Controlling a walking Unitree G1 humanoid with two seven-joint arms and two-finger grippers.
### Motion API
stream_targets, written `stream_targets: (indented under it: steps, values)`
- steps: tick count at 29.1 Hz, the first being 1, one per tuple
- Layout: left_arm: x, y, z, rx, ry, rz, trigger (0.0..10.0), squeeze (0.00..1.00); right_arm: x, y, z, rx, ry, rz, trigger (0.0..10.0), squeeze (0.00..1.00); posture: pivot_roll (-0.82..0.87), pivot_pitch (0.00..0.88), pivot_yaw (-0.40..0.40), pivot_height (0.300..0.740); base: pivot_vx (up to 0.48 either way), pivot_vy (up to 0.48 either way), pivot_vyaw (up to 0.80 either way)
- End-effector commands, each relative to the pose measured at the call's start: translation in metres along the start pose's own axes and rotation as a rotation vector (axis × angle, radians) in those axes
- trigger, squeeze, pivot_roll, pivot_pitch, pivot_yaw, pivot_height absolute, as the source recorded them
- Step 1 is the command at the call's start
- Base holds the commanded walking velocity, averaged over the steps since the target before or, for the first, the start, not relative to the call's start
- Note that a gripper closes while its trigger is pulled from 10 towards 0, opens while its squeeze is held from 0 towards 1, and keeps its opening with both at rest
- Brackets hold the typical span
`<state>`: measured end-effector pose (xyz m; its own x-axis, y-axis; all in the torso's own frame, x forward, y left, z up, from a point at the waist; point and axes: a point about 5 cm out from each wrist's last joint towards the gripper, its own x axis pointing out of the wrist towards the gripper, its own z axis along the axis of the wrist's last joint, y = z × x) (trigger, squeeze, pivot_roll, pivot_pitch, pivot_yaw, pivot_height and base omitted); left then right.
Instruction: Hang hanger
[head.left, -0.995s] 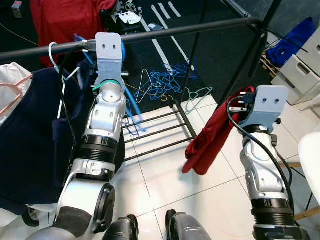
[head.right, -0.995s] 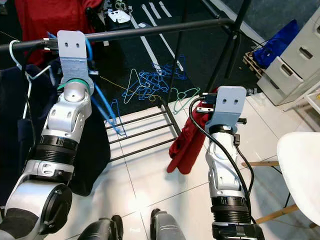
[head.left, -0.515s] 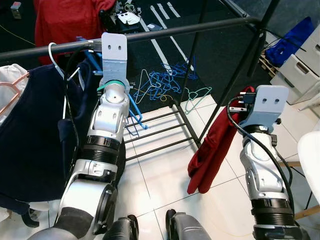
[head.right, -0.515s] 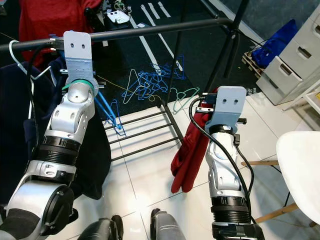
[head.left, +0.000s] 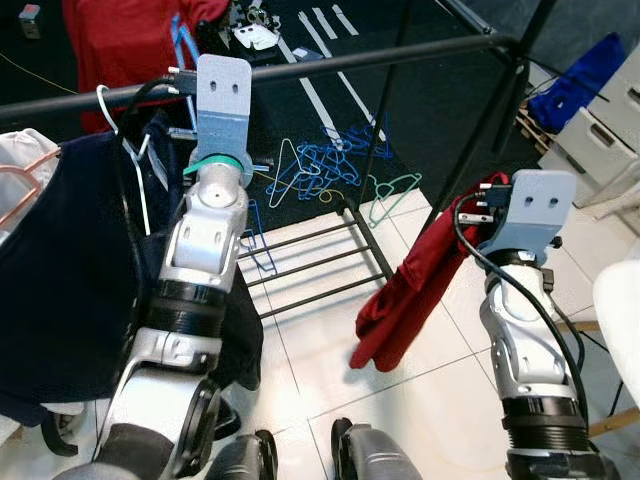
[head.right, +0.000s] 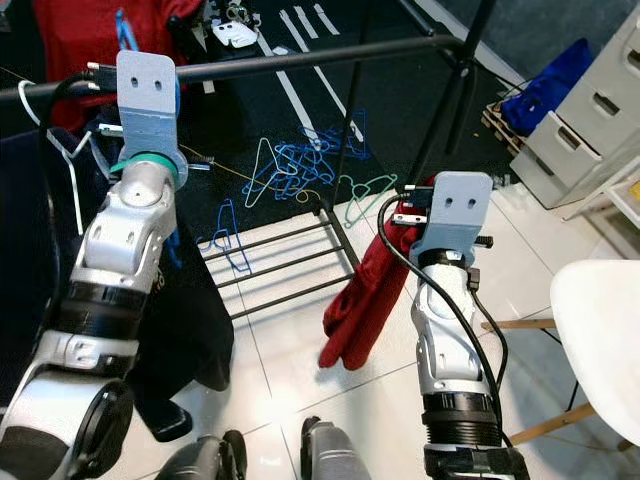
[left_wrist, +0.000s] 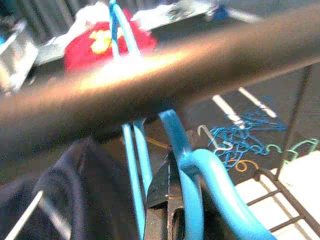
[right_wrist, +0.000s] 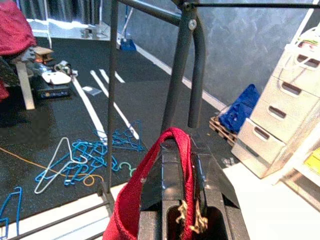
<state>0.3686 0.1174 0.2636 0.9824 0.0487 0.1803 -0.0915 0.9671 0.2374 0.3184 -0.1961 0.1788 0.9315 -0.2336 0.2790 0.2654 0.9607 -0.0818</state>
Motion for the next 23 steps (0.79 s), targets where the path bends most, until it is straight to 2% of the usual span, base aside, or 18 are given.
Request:
stream_targets:
  steps: [1,2,3,5,6,7,8,11,12,13,15,16,17,19,21,23]
  values:
    - [-0.003,-0.004,0.001,0.010,-0.011,-0.032,0.0,0.00,-0.001,-0.001,0.000,0.006,-0.010,-0.006,10.0,0.00,-0.13,0.096,0.026,0.740,0.000,0.000,0.00]
    - [-0.005,-0.003,0.002,0.041,-0.024,-0.065,10.0,0.00,-0.001,-0.001,0.000,0.006,-0.009,-0.006,10.0,0.00,-0.13,0.096,0.026,0.740,0.000,0.000,0.00]
    - [-0.005,-0.003,0.002,0.041,-0.024,-0.065,10.0,0.00,-0.001,-0.001,0.000,0.006,-0.009,-0.006,10.0,0.00,-0.13,0.096,0.026,0.740,0.000,0.000,0.00]
    - [-0.010,0.006,0.005,0.143,-0.064,-0.113,10.0,0.00,-0.001,-0.001,0.000,0.007,-0.009,-0.005,10.0,0.00,-0.12,0.099,0.024,0.740,0.000,0.000,0.00]
    - [-0.010,0.006,0.005,0.143,-0.064,-0.113,10.0,0.00,-0.001,-0.001,0.000,0.007,-0.009,-0.005,10.0,0.00,-0.12,0.099,0.024,0.740,0.000,0.000,0.00]
    - [-0.013,0.008,0.006,0.198,-0.082,-0.134,10.0,0.00,-0.001,-0.001,0.000,0.007,-0.008,-0.005,10.0,0.00,-0.12,0.099,0.022,0.740,0.000,0.000,0.00]
    - [-0.013,0.008,0.006,0.198,-0.082,-0.134,10.0,0.00,-0.001,-0.001,0.000,0.007,-0.008,-0.005,10.0,0.00,-0.12,0.099,0.022,0.740,0.000,0.000,0.00]
    - [-0.017,0.004,0.000,0.251,-0.086,-0.191,10.0,0.00,-0.001,-0.001,0.000,0.007,-0.006,-0.003,10.0,0.00,-0.12,0.099,0.022,0.740,0.000,0.000,0.00]
    - [-0.020,-0.004,-0.005,0.250,-0.072,-0.232,10.0,0.00,-0.001,-0.001,0.000,0.006,-0.006,-0.003,10.0,0.00,-0.13,0.100,0.021,0.740,0.000,0.000,0.00]
    - [-0.020,-0.004,-0.005,0.250,-0.072,-0.232,10.0,0.00,-0.001,-0.001,0.000,0.006,-0.006,-0.003,10.0,0.00,-0.13,0.100,0.021,0.740,0.000,0.000,0.00]
    - [-0.022,-0.009,-0.009,0.245,-0.062,-0.258,10.0,0.00,-0.001,-0.001,0.000,0.006,-0.006,-0.003,10.0,0.00,-0.13,0.100,0.021,0.740,0.000,0.000,0.00]
    - [-0.023,-0.015,-0.016,0.180,0.011,-0.268,10.0,0.03,-0.001,-0.002,0.000,0.005,-0.006,-0.003,10.0,0.00,-0.13,0.102,0.020,0.740,0.000,0.000,0.00]
    - [-0.024,-0.020,-0.023,0.112,0.080,-0.279,10.0,0.02,-0.001,-0.002,0.000,0.004,-0.006,-0.003,10.0,0.00,-0.13,0.102,0.020,0.740,0.000,0.000,0.00]
    - [-0.024,-0.020,-0.023,0.112,0.080,-0.279,10.0,0.02,-0.001,-0.002,0.000,0.004,-0.006,-0.003,10.0,0.00,-0.13,0.102,0.020,0.740,0.000,0.000,0.00]
    - [-0.022,-0.028,-0.035,-0.009,0.212,-0.263,10.0,0.00,-0.002,-0.002,0.000,0.003,-0.006,-0.003,10.0,0.00,-0.13,0.103,0.021,0.740,0.000,0.000,0.00]
    - [-0.022,-0.028,-0.035,-0.009,0.212,-0.263,10.0,0.00,-0.002,-0.002,0.000,0.003,-0.006,-0.003,10.0,0.00,-0.13,0.103,0.021,0.740,0.000,0.000,0.00]
